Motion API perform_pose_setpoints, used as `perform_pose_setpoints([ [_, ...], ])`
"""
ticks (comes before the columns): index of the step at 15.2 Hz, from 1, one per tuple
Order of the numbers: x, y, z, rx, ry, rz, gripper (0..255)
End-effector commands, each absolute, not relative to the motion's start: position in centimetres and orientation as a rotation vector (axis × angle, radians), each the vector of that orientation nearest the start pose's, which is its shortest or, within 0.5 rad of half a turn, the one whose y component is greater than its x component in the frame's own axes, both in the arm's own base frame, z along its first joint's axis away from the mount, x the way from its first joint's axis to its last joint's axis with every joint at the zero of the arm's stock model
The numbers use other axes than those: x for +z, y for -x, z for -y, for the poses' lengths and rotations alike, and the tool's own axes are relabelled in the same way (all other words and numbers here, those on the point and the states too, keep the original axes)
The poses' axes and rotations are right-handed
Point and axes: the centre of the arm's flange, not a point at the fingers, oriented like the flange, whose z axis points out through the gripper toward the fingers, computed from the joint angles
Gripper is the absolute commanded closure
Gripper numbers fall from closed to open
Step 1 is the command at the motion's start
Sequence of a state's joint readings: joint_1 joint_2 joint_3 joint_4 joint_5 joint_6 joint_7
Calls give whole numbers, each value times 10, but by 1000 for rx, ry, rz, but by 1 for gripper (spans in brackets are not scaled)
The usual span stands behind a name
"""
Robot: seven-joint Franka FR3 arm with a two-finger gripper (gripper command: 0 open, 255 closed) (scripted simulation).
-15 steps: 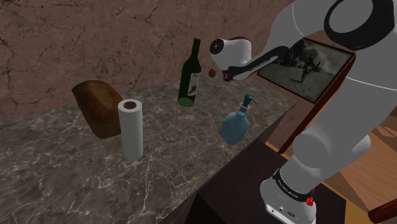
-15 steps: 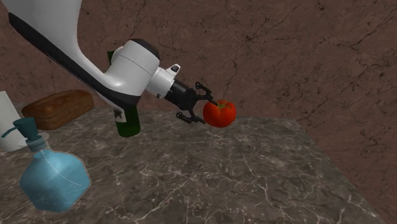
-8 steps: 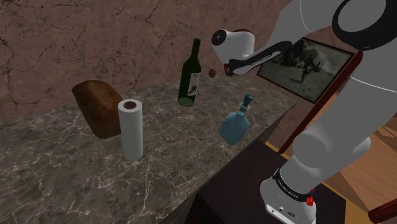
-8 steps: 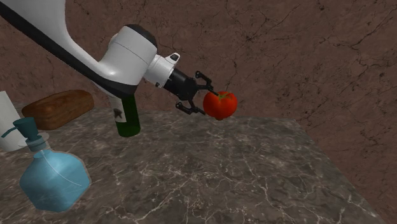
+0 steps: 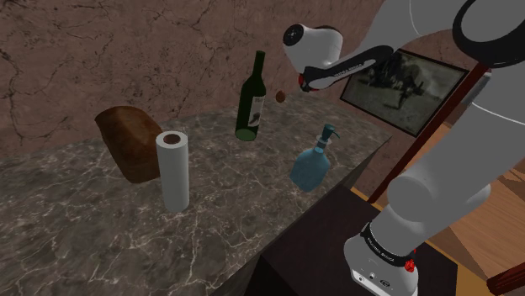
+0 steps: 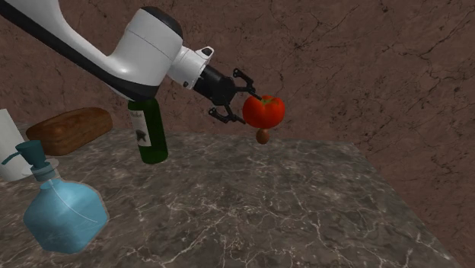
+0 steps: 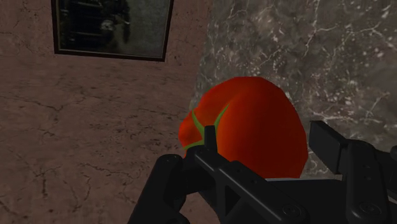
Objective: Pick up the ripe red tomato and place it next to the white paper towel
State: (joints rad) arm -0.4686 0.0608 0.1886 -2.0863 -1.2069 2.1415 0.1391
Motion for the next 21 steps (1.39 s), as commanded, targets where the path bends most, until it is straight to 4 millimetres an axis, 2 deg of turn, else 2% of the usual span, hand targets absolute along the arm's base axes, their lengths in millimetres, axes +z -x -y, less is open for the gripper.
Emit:
perform_pose_setpoints([
  [1, 429, -537, 198, -82, -2136, -316, 255],
  [21, 535, -537, 198, -82, -2136, -316, 255],
])
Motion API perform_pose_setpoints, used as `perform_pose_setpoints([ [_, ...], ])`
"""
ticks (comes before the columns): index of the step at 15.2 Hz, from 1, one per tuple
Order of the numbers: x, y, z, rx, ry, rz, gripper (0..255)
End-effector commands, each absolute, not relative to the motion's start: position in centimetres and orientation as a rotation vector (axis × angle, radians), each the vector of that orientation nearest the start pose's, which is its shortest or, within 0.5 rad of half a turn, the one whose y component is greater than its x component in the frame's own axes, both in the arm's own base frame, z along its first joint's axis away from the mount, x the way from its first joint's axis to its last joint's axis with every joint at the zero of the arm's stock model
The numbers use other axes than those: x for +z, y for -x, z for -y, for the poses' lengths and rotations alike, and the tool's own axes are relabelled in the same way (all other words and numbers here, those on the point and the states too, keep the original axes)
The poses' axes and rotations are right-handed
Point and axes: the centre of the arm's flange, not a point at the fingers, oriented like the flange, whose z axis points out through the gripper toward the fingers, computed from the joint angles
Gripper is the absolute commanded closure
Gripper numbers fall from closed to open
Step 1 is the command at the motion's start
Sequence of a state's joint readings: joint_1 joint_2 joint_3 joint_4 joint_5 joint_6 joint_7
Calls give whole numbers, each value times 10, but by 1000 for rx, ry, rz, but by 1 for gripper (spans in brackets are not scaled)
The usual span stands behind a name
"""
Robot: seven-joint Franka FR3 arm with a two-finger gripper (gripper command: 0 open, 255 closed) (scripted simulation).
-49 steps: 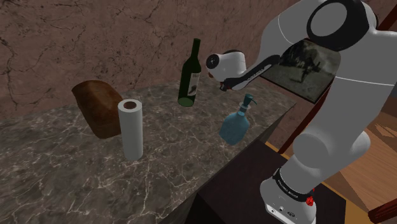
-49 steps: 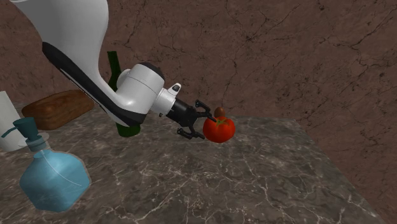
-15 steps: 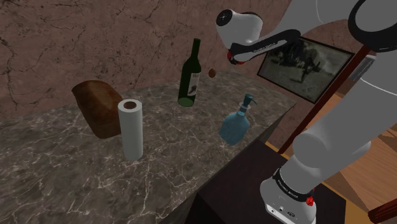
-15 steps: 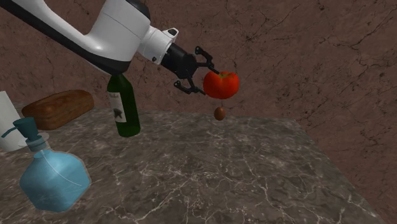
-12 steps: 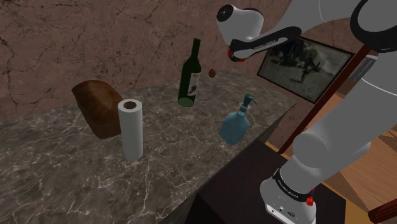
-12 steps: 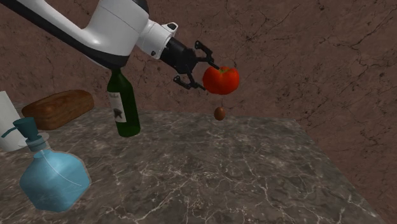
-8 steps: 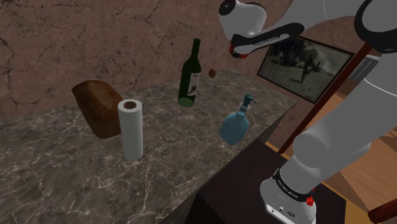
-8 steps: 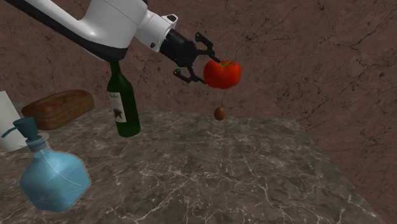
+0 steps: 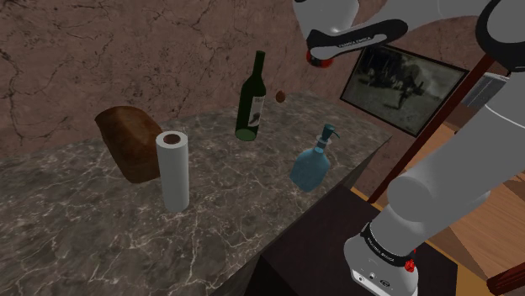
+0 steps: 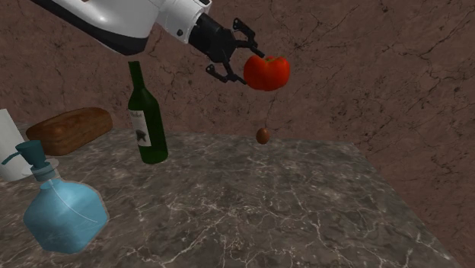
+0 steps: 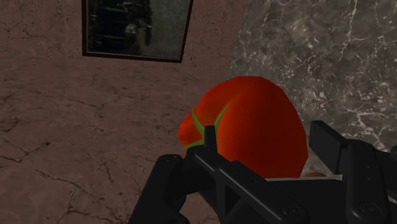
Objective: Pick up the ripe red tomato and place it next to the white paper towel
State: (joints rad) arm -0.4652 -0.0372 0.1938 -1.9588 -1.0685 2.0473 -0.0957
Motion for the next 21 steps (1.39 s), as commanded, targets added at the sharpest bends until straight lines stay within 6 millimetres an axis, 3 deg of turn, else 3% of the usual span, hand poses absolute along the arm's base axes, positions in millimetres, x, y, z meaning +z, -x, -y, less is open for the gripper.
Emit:
perform_pose_setpoints([
  [1, 540, -537, 198, -82, -2136, -316, 255],
  [4, 555, -537, 198, -82, -2136, -316, 255],
  [21, 555, -474, -17, -82, -2136, -316, 255],
])
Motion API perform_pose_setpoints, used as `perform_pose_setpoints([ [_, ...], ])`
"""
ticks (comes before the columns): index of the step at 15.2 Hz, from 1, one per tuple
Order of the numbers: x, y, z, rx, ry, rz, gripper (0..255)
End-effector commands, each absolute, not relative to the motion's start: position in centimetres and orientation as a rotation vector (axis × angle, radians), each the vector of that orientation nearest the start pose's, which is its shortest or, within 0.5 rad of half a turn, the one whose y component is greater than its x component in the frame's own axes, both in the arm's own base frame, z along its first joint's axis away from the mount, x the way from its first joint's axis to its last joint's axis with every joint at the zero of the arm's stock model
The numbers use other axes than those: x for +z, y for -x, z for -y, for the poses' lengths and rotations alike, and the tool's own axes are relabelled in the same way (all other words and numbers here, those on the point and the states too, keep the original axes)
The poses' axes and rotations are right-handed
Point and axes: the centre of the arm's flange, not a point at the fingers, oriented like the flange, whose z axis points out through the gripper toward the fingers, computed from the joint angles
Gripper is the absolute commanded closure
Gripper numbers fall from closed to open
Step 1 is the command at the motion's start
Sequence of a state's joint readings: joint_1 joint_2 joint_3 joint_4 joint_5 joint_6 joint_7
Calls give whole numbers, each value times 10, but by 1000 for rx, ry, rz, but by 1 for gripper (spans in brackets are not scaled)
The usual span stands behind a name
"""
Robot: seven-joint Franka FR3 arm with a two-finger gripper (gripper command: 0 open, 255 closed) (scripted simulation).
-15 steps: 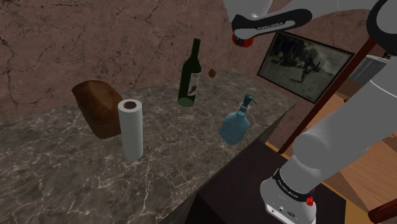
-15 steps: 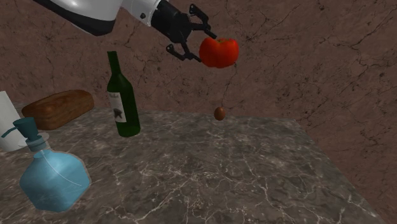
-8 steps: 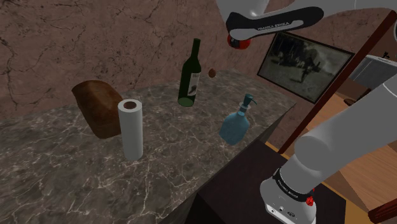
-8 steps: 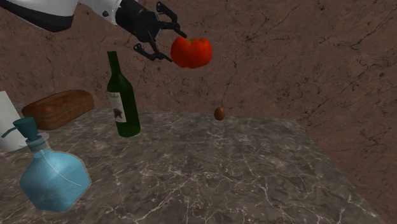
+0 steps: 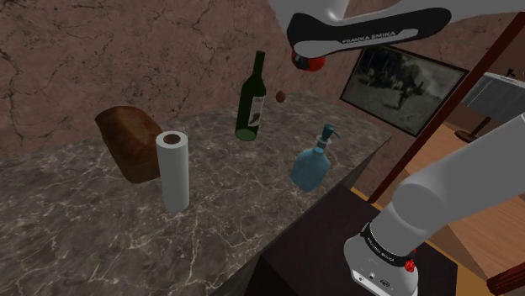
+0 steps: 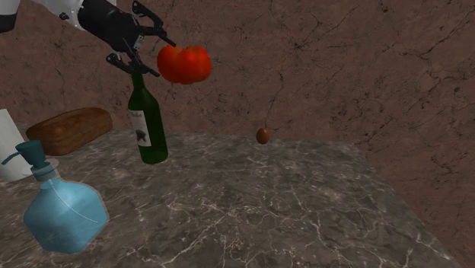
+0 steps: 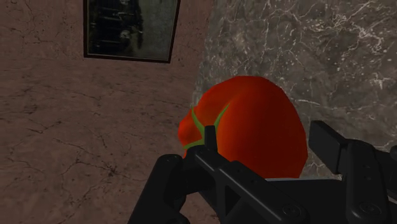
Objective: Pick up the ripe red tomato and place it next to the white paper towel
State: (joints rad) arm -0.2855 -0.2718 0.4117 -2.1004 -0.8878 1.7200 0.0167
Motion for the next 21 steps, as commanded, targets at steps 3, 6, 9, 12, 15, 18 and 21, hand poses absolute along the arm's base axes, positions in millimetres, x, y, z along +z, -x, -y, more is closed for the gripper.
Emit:
perform_pose_setpoints([
  [3, 555, -462, -55, -82, -2136, -316, 255],
  [6, 555, -451, -93, -82, -2136, -316, 255],
  [9, 555, -440, -131, -82, -2136, -316, 255],
  [12, 555, -429, -169, -82, -2136, -316, 255],
  [15, 555, -418, -207, -82, -2136, -316, 255],
  [18, 555, -406, -245, -82, -2136, -316, 255],
  [21, 555, -395, -283, -82, -2136, -316, 255],
])
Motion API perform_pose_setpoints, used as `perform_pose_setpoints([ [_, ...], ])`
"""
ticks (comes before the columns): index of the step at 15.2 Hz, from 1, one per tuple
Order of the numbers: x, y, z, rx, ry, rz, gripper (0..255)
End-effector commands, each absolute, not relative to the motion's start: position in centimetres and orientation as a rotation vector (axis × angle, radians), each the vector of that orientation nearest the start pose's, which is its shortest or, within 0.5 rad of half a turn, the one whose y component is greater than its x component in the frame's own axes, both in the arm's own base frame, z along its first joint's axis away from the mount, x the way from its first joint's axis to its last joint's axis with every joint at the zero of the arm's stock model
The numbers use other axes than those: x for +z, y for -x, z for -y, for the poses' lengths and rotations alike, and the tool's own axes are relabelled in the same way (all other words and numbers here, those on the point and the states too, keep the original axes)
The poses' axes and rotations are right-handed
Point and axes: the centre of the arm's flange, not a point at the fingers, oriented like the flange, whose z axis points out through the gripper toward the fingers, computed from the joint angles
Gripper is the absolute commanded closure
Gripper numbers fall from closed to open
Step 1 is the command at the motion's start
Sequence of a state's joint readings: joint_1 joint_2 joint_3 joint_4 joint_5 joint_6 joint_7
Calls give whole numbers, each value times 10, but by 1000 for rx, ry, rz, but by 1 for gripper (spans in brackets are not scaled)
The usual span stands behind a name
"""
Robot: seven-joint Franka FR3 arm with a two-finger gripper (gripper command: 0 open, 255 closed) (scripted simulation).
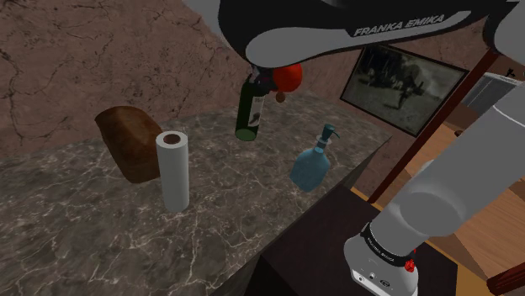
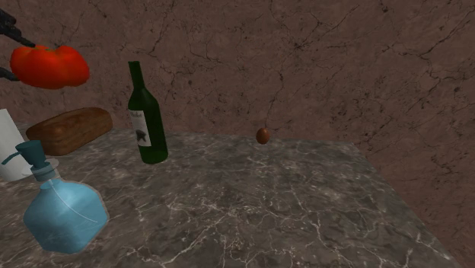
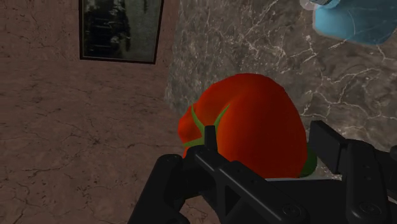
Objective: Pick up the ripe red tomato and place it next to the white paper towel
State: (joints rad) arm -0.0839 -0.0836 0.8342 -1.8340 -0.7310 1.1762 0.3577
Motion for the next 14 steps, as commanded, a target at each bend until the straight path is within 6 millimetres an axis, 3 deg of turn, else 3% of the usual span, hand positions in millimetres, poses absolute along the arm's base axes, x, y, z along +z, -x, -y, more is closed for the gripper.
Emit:
perform_pose_setpoints([
  [1, 555, -391, -296, -82, -2136, -316, 255],
  [10, 555, -358, -410, -82, -2136, -316, 255],
  [14, 540, -355, -418, -82, -2136, -316, 255],
])
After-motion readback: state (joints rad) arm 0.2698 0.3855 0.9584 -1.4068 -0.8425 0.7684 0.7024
